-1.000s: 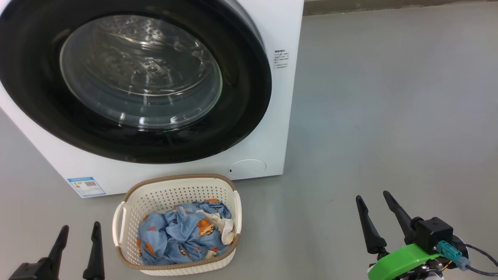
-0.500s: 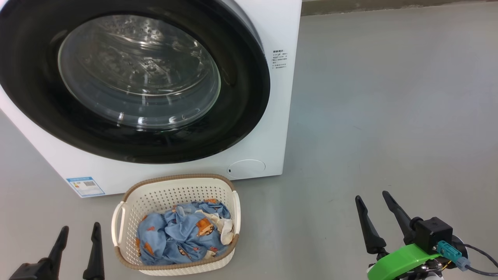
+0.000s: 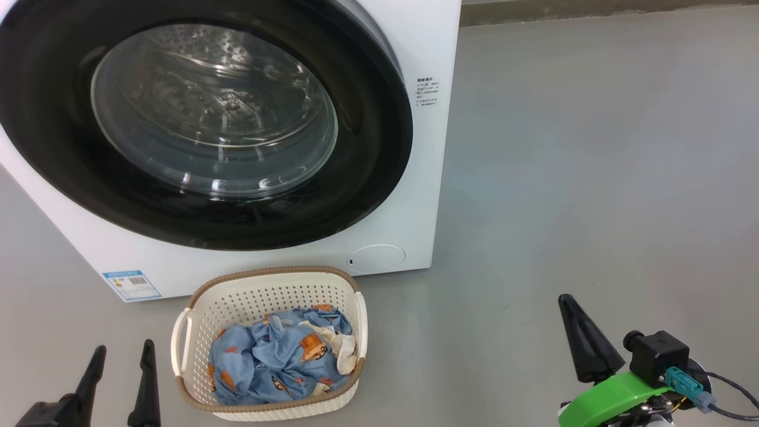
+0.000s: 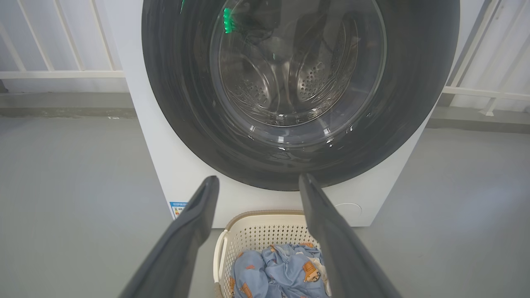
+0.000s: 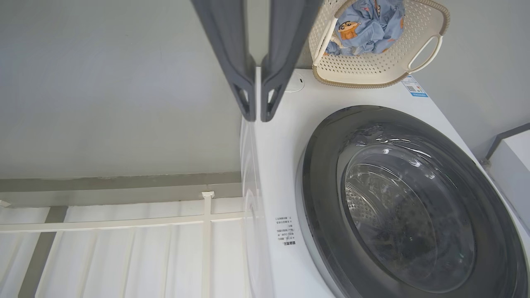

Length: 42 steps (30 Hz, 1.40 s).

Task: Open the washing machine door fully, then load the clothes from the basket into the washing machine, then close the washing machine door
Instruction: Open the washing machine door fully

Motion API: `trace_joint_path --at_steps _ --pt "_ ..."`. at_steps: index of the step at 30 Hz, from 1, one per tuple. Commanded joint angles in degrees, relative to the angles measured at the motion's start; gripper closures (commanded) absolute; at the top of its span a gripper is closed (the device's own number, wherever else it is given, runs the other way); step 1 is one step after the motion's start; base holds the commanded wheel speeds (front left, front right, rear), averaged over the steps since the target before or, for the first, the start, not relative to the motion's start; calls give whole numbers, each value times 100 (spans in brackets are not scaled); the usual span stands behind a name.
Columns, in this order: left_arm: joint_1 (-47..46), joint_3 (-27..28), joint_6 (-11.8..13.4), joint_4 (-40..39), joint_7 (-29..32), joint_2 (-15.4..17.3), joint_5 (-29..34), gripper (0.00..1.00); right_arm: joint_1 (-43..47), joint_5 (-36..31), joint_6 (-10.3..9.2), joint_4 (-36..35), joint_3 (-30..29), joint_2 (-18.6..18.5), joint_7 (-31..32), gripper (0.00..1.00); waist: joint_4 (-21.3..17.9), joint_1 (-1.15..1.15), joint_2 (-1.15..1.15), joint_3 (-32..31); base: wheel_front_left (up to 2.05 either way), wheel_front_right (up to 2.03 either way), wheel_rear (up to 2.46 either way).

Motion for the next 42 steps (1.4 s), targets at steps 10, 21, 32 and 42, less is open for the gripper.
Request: trace_joint_path --at_steps 10,21,32,42 --pt "-117 180 -9 -100 -52 77 -34 0 -35 87 -6 -182 151 10 -69 100 1 0 0 -14 0 0 0" --pt "-100 190 -9 -99 -52 68 -60 0 -15 742 -6 -304 96 11 -69 100 6 0 0 12 0 0 0" --pt "-104 199 -9 -76 -52 93 -108 0 -45 1854 -6 -291 -106 11 -69 100 -11 0 0 91 0 0 0" --pt "-159 215 -9 -42 -52 161 -186 0 -257 5150 -6 11 -1008 11 -69 100 -3 0 0 237 0 0 0"
